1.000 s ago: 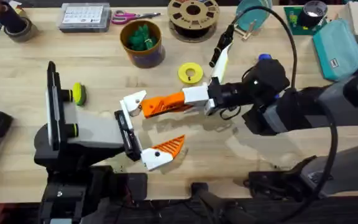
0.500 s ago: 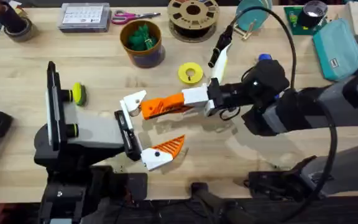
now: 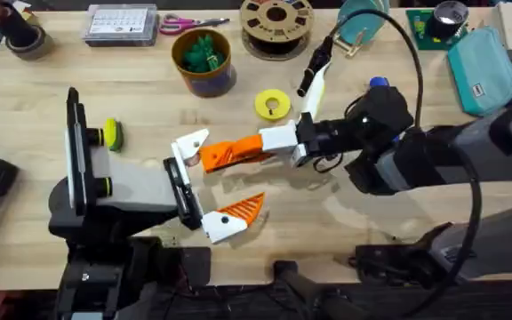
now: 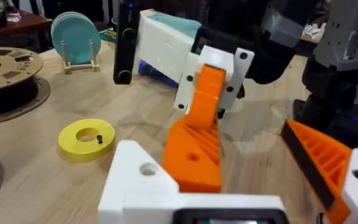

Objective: Pick up the gripper from the table and insert it into the empty holder that is missing its gripper. Then pick up a screw, insert it into the mounting hole, and use the screwdriver to tighten it. Finally, clean up the table by picking up the vegetable and placing it into the bucket.

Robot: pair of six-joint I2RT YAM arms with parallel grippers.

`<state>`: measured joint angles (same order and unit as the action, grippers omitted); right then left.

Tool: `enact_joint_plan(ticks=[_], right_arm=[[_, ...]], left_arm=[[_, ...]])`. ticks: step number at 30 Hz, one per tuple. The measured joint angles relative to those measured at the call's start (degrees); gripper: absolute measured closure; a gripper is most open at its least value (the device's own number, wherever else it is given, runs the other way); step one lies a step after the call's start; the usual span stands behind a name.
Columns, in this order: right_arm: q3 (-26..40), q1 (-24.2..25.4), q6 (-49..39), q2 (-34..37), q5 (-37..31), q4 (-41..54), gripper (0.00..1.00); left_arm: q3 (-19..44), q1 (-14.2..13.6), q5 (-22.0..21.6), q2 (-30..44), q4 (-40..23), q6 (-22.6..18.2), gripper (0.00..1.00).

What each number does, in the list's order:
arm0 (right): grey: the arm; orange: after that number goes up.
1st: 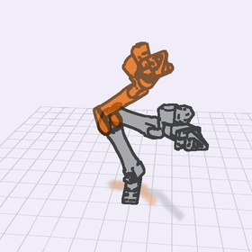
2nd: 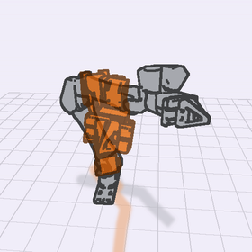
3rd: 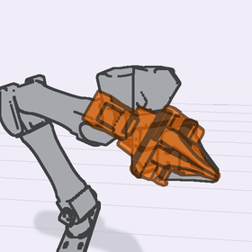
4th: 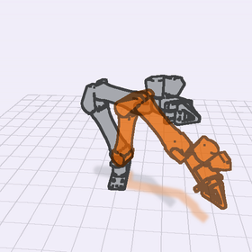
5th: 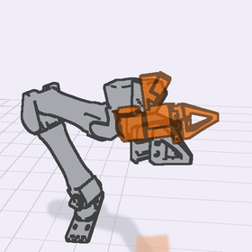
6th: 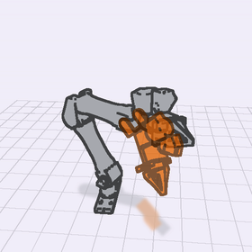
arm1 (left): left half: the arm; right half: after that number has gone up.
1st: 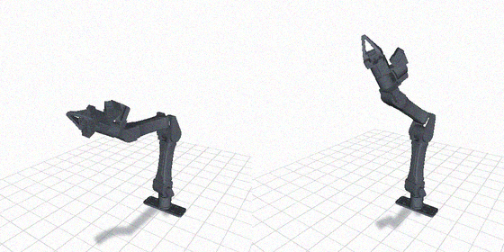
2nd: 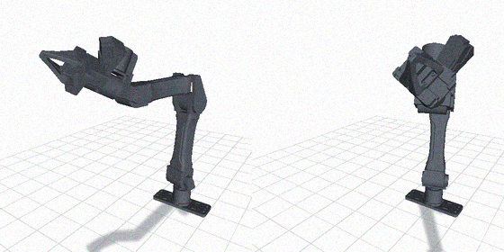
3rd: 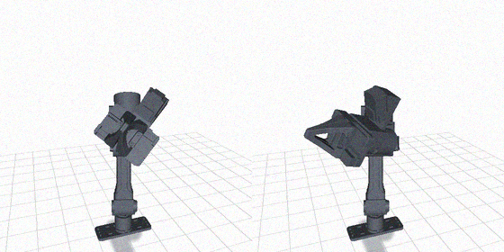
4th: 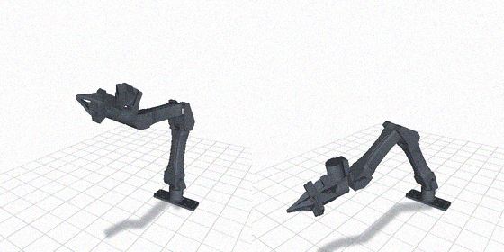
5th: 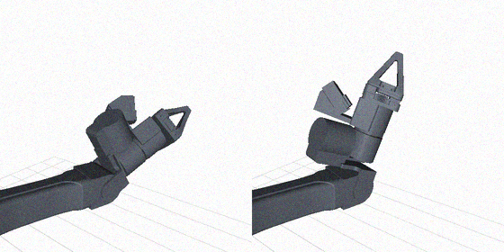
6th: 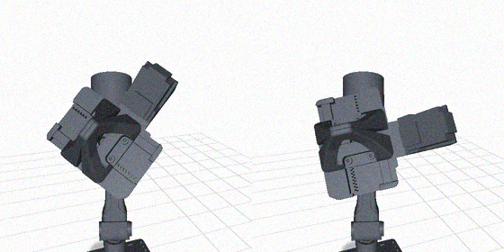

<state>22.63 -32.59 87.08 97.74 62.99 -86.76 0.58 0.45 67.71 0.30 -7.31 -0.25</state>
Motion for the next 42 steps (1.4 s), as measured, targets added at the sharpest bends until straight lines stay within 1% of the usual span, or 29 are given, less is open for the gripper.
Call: enact_joint_plan(ticks=[8, 15, 25, 34, 42], right_arm=[[0.0, -0.8, -0.2, 0.0, -0.7, 0.0, 0.992], [-0.1, -1.0, -0.5, 0.1, -3.0, 0.0, 0.992], [0.2, -1.4, -0.5, 1.7, -4.3, -0.9, 0.992], [3.3, -1.6, -0.1, 4.8, -4.2, -1.2, 0.992], [8.4, -3.0, 0.8, 8.7, -3.6, -1.1, 0.992]], left_arm=[[0.0, 0.0, 0.0, 0.0, 0.0, 0.0, 0.015], [0.0, 0.0, -0.2, 0.0, 0.0, 0.0, 0.015], [0.0, 0.0, -0.7, 0.0, 0.0, 0.1, 0.015], [0.0, 0.3, -2.5, 0.0, 0.3, 0.3, 0.015], [0.0, 0.2, -1.7, 0.0, 0.2, 0.3, 0.015]])
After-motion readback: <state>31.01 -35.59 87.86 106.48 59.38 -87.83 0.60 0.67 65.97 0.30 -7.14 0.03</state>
